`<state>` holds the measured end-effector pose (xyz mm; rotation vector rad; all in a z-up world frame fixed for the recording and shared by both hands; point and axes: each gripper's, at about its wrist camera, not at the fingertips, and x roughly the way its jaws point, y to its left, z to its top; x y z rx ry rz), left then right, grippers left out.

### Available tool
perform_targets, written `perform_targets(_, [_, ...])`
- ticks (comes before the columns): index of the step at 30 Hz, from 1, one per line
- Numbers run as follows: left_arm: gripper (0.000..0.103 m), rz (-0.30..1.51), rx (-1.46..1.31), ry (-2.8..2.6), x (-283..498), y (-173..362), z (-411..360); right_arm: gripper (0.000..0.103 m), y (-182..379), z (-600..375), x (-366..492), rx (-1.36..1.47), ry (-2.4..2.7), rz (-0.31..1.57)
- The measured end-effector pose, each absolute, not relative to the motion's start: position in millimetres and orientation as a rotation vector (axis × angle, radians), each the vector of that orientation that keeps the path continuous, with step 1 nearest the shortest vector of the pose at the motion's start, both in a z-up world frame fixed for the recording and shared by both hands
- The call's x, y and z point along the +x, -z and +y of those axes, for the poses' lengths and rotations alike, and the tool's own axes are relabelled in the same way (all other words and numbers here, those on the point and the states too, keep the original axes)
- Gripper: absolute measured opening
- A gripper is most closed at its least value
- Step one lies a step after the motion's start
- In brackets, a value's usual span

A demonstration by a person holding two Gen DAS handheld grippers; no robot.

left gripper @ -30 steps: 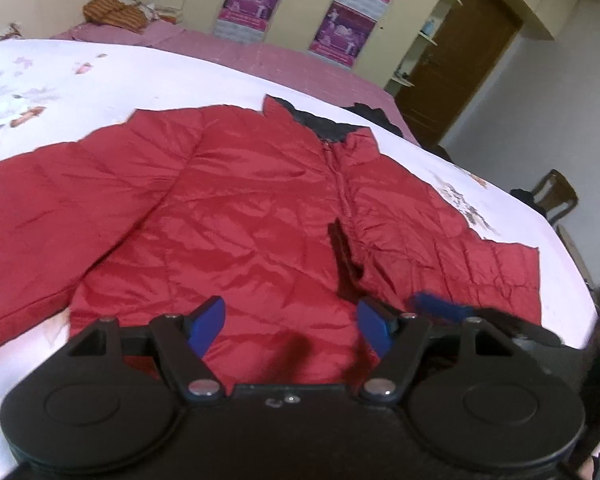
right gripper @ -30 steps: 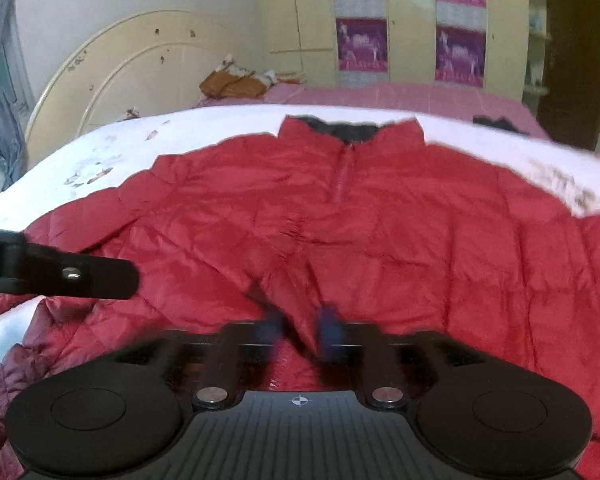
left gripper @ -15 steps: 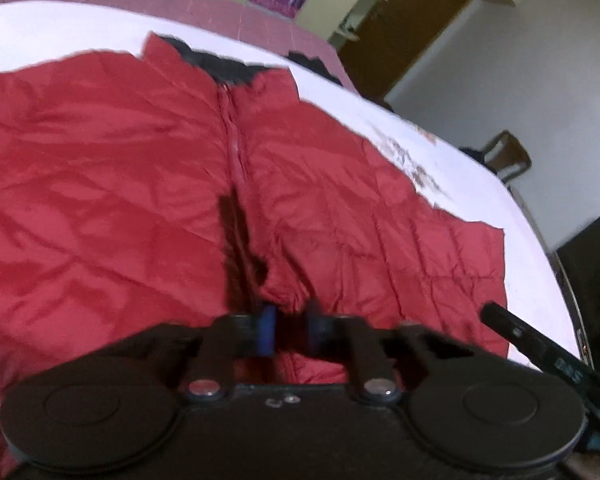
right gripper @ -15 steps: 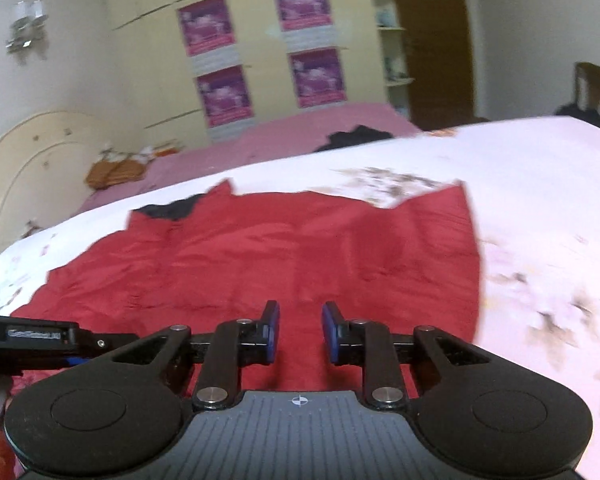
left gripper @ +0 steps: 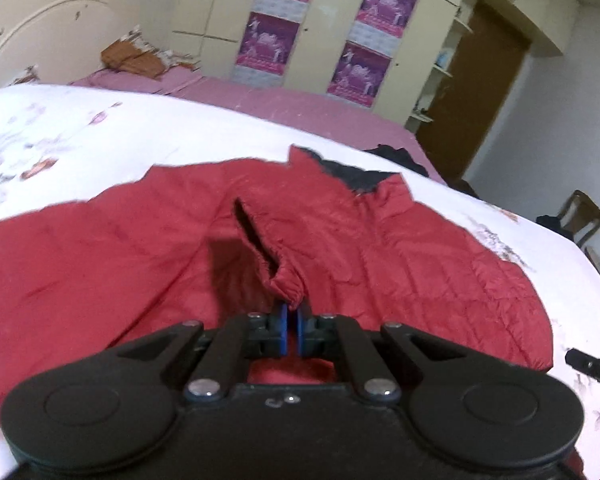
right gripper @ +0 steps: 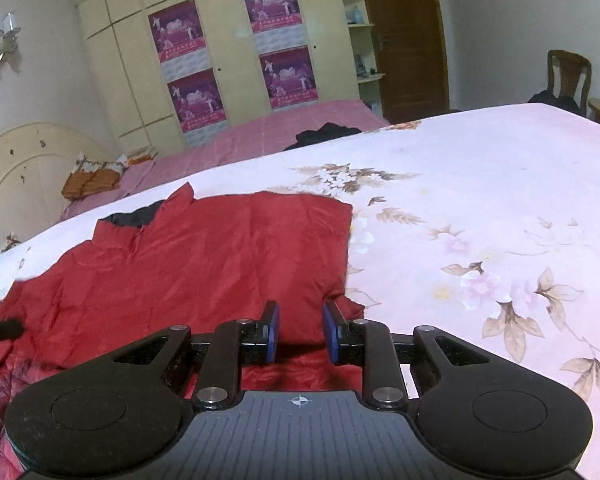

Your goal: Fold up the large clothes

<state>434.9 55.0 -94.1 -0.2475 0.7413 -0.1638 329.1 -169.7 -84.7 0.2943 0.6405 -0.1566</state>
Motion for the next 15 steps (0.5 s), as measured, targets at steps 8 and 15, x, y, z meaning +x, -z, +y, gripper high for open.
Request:
perform_targets(8, [0.004, 0.753, -0.278, 0.114, 438.0, 100.5, 72.3, 0.001, 82.1, -169.7, 349.1, 0.235, 0.117, 0.646])
perform_targets(15, [0.005, 0.791, -0.237, 0.096, 441.9, 117.1, 70.5, 0.0, 126.5, -171.9, 399.7, 0.169, 0.135, 0.832])
